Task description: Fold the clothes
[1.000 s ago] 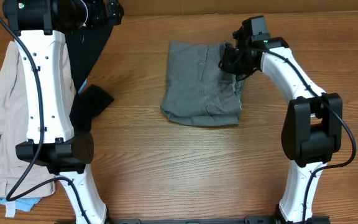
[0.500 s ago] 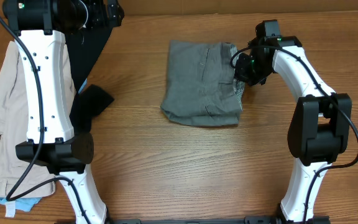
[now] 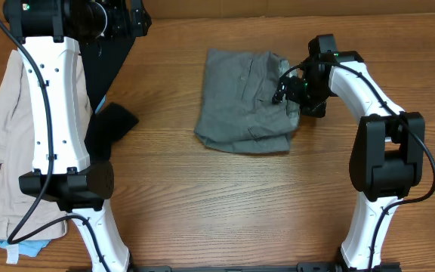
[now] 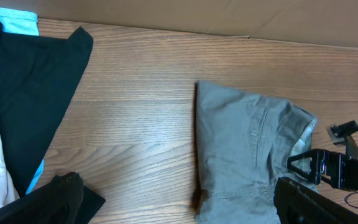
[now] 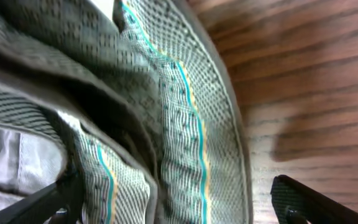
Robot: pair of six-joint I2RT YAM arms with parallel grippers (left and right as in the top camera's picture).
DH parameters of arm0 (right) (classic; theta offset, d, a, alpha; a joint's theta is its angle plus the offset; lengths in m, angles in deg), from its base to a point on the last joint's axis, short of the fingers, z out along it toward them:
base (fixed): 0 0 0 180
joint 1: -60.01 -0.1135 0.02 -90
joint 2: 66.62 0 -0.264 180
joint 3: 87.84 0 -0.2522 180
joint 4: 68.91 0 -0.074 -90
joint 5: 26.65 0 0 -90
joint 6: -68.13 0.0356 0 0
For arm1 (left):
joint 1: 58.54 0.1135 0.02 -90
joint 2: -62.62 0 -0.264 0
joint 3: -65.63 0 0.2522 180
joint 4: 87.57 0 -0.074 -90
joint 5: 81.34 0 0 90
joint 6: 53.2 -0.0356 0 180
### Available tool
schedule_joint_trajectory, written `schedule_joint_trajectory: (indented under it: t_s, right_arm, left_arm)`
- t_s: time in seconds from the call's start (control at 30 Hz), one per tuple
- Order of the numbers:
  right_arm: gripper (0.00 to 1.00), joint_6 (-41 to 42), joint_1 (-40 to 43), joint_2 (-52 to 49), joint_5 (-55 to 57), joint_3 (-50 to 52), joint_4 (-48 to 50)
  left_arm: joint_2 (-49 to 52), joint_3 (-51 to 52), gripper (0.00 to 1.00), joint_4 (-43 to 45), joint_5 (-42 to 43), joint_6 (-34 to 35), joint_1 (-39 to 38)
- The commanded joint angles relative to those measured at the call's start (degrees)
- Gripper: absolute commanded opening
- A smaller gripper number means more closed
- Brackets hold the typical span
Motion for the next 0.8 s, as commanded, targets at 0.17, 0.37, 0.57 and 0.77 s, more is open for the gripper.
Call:
schedule_joint_trajectory:
  t_s: [0.17,0.37,0.57,0.77]
  right_arm:
    - [1.00,-3.61,0.11,0.42,-0.92,-0.76,0.70]
    - [1.00,-3.61,-0.68,0.31,-1.11,-0.76,1.46]
    - [1.00,-3.63,-0.68,0.22,-4.90,-0.76,2.38]
    - [1.00,-3.30,-1.27,0.20,-4.90,1.99,4.87]
  left_arm:
    - [0.66,0.31,1.00,-0.17,-0.35,-1.55,0.09]
    - [0.66,0.31,1.00,-0.33,-0.35,-1.53,0.07]
    - [0.66,0.31,1.00,-0.87,-0.35,-1.55,0.07]
    - [0.66,0.31,1.00,-0.96,-0.35,-1.55,0.07]
